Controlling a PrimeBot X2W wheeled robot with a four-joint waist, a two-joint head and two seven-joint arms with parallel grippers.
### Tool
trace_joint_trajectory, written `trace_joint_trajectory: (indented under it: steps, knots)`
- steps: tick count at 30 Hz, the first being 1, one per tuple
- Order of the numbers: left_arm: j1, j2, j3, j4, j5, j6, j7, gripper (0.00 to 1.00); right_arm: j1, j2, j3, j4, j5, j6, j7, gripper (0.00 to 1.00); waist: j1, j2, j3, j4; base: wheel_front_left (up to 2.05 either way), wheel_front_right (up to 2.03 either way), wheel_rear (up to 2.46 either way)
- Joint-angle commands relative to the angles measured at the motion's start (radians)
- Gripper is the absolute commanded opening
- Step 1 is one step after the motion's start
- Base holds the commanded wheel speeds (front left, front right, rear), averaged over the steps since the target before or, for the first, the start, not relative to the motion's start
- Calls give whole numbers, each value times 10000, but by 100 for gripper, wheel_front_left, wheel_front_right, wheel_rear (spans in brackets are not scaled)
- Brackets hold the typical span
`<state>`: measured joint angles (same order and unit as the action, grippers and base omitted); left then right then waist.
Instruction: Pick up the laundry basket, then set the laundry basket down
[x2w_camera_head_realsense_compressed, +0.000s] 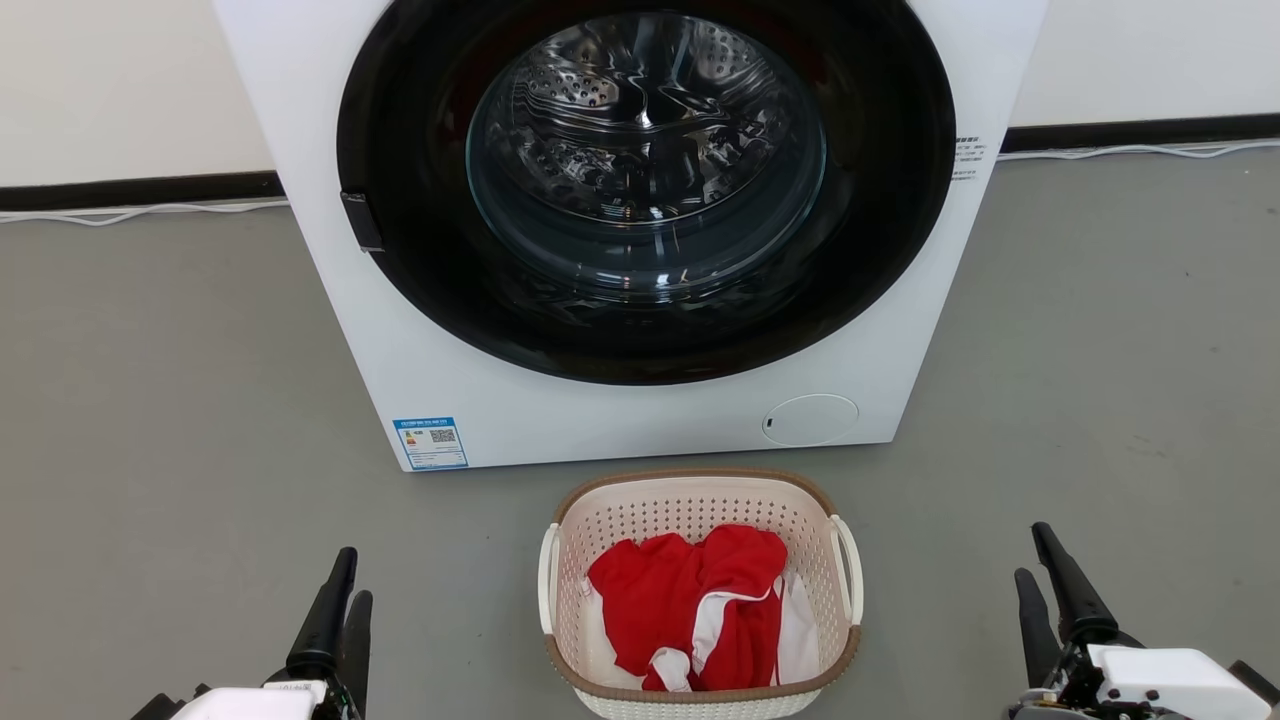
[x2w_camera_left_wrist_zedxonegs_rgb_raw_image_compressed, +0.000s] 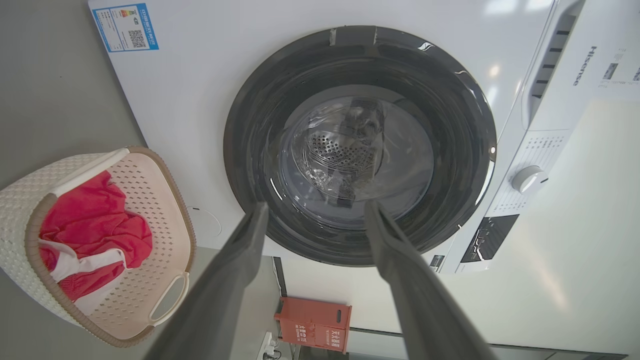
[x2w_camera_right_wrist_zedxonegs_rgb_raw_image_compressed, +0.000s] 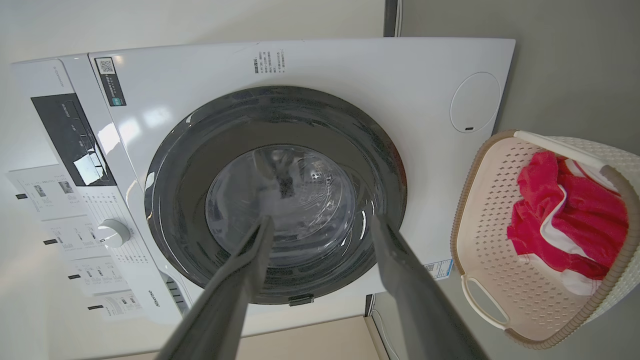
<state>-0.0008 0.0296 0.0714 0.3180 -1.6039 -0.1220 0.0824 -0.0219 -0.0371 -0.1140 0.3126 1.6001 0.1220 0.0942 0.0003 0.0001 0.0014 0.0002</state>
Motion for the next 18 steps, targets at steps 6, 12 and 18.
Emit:
trace_joint_trajectory:
  steps: [6, 12, 18]
  knots:
    - [-249, 66, -25, -357, 221, -19, -231, 100, -313, -170, 271, -344, -313, 18, -316, 100, -2, -1, 19, -2, 0, 0, 0]
    - [-232, 74, -22, -345, 590, -23, -407, 100, -374, -282, 456, -345, -823, 21, -519, 100, -2, -1, 16, -10, 0, 0, 0]
    - [-230, 81, 57, -298, 1111, 5, -583, 100, -431, -285, 466, -407, -1708, 25, -696, 100, -2, -1, 9, -18, 0, 0, 0]
